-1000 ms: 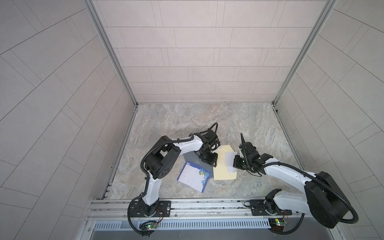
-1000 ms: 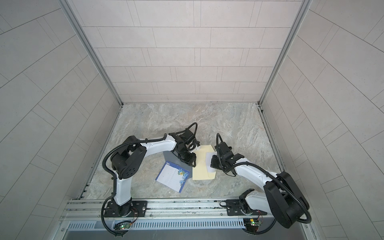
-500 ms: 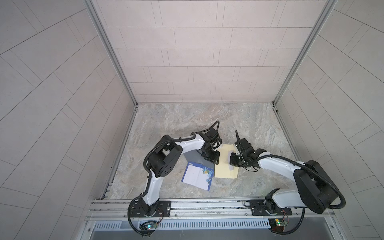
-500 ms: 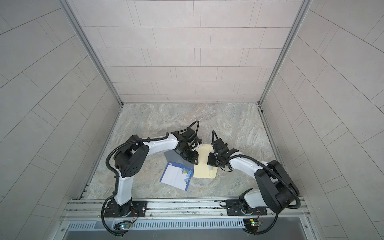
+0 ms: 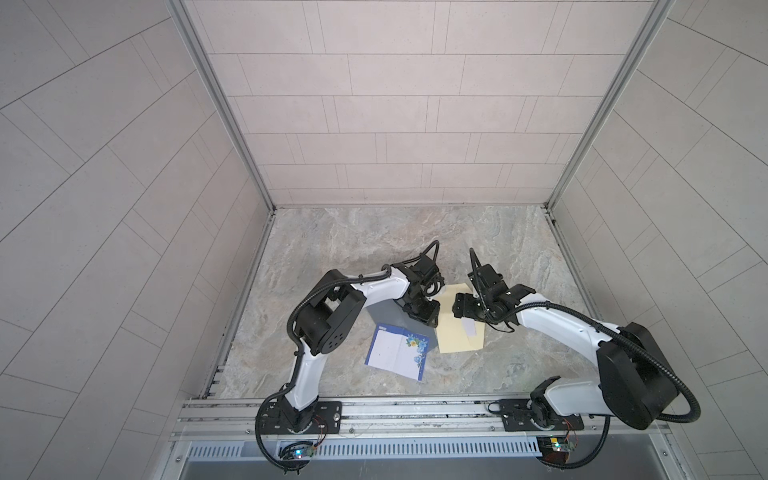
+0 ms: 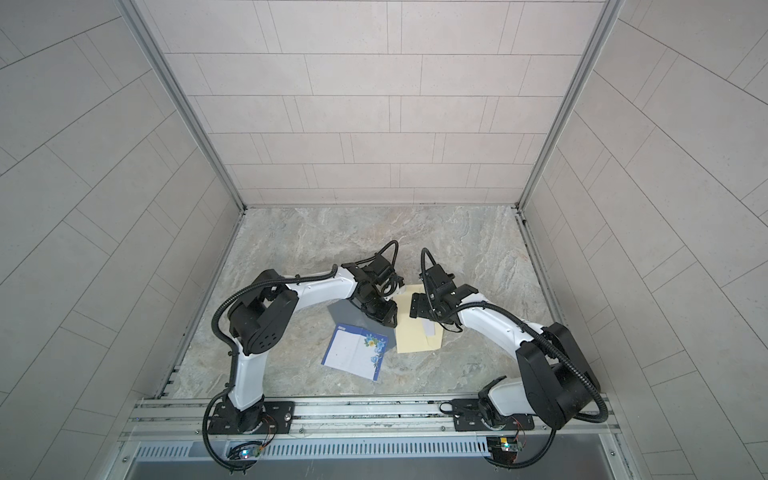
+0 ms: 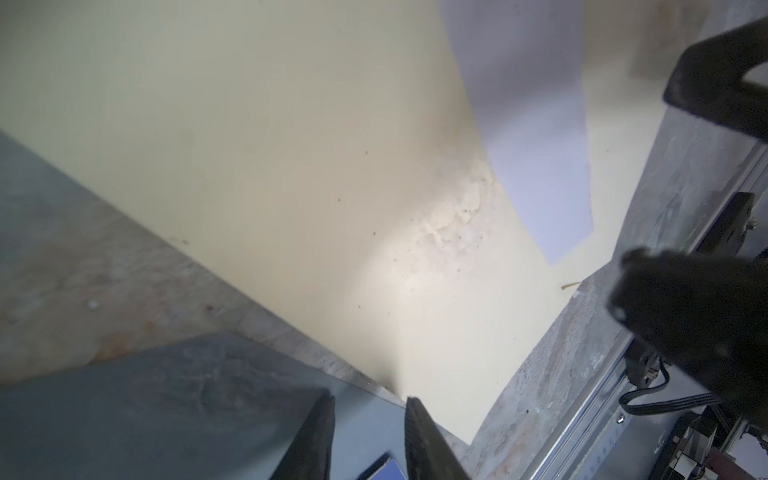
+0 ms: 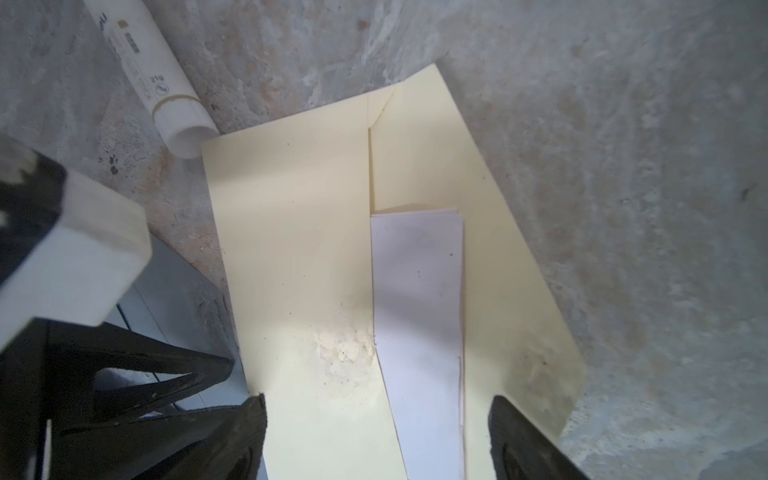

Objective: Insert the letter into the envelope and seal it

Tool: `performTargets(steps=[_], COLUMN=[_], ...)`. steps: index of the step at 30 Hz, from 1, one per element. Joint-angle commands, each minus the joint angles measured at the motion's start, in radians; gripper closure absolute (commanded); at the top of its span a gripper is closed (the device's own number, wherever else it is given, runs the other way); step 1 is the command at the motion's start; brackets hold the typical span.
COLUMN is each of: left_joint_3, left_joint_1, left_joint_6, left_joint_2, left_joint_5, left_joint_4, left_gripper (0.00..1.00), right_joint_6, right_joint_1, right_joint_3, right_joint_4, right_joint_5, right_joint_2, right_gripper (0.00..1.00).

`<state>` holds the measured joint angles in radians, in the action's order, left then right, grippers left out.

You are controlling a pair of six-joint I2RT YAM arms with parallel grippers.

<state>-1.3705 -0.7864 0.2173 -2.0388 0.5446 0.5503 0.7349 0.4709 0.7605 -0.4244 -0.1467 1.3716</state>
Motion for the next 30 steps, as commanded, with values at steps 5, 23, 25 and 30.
performTargets(steps=[5, 23, 25, 30], left_joint_3=[-0.018, -0.074, -0.076, -0.078], left_joint_1=[0.001, 0.002, 0.003, 0.003], left_joint_6=[-0.004, -0.002, 0.001, -0.005], left_joint_2=[-0.003, -0.061, -0.061, -0.059], left_joint_5=[0.004, -0.001, 0.003, 0.016], left_joint_4=[-0.004, -0.022, -0.029, -0.038], left_gripper=[0.64, 0.66, 0.66, 0.65], right_joint_6=[0.01, 0.095, 0.108, 0.139], right_joint_1=[-0.012, -0.014, -0.012, -0.011], right_joint_3=[0.026, -0.042, -0.052, -0.073], right_joint_4=[0.0, 0.307, 0.336, 0.386], right_joint_5=[0.024, -0.27, -0.277, -0.277], right_joint_2=[0.08, 0.163, 0.17, 0.177], right_gripper=[0.15, 0.18, 0.18, 0.18])
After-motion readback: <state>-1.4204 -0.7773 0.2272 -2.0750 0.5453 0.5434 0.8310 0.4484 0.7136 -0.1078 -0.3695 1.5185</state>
